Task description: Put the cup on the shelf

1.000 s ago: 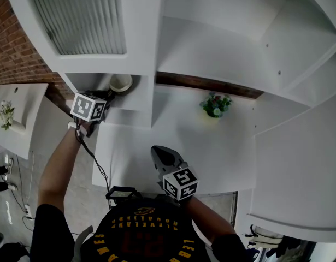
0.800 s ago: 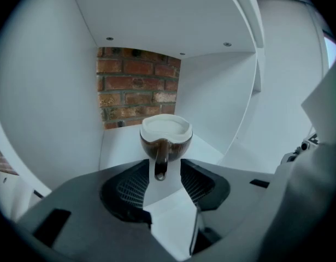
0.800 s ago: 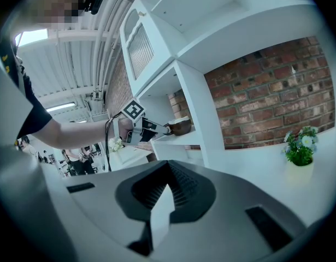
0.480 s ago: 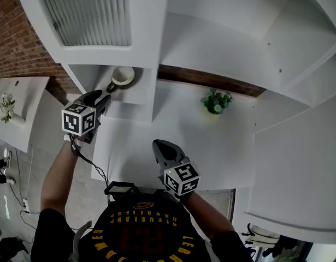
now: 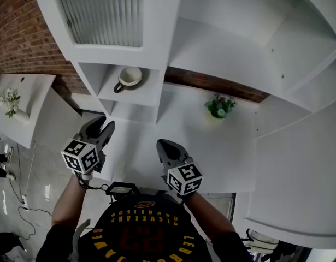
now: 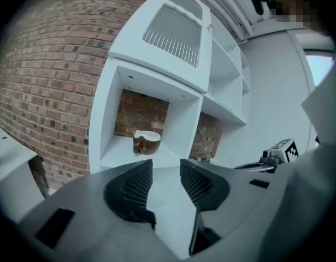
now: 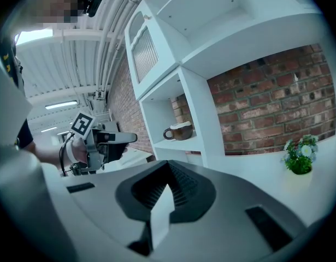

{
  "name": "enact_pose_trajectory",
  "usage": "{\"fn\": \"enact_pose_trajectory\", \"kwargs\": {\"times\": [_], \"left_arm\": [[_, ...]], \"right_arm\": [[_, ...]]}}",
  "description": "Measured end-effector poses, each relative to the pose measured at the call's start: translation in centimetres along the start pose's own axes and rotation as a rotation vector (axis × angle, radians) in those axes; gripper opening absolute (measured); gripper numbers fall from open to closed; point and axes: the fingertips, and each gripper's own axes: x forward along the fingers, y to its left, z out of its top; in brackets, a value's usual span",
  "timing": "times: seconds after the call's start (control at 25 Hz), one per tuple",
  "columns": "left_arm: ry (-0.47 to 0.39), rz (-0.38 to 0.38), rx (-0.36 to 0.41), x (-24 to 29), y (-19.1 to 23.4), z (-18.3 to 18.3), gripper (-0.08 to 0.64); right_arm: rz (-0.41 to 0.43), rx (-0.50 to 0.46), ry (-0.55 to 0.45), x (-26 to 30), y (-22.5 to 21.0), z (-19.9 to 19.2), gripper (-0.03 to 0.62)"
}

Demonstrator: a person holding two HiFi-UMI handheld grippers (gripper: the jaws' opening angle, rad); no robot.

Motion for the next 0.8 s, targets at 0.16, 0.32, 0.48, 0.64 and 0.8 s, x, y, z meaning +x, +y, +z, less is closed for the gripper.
{"fn": "enact_pose_trajectory", "kwargs": {"times": [0.16, 0.32, 0.48, 0.64, 0.8], "left_arm": [[-0.040, -0.008, 0.010, -1.7, -2.3, -0.8, 0.160], [-0.033, 0.005, -0.015, -2.8, -3.6, -3.0, 0.160], [-0.002, 0.020, -0.045, -3.5, -3.8, -5.5, 0.160], [-0.012, 0.002, 0.091, -4.0, -5.2, -5.2, 0.156], [-0.053, -0.029, 0.123, -4.4, -6.4, -4.1, 0.139]], "right_arm": [[0.015, -0.006, -0.003, 0.3, 0.6, 0.2, -0.006], [0.023, -0.023, -0.007, 0.4, 1.1, 0.0, -0.006], [0.024, -0.032, -0.014, 0.2, 1.5, 0.1, -0.006], [0.017, -0.032, -0.027, -0.2, 1.4, 0.2, -0.006], [0.009, -0.035, -0.043, -0.6, 1.5, 0.7, -0.006]]}}
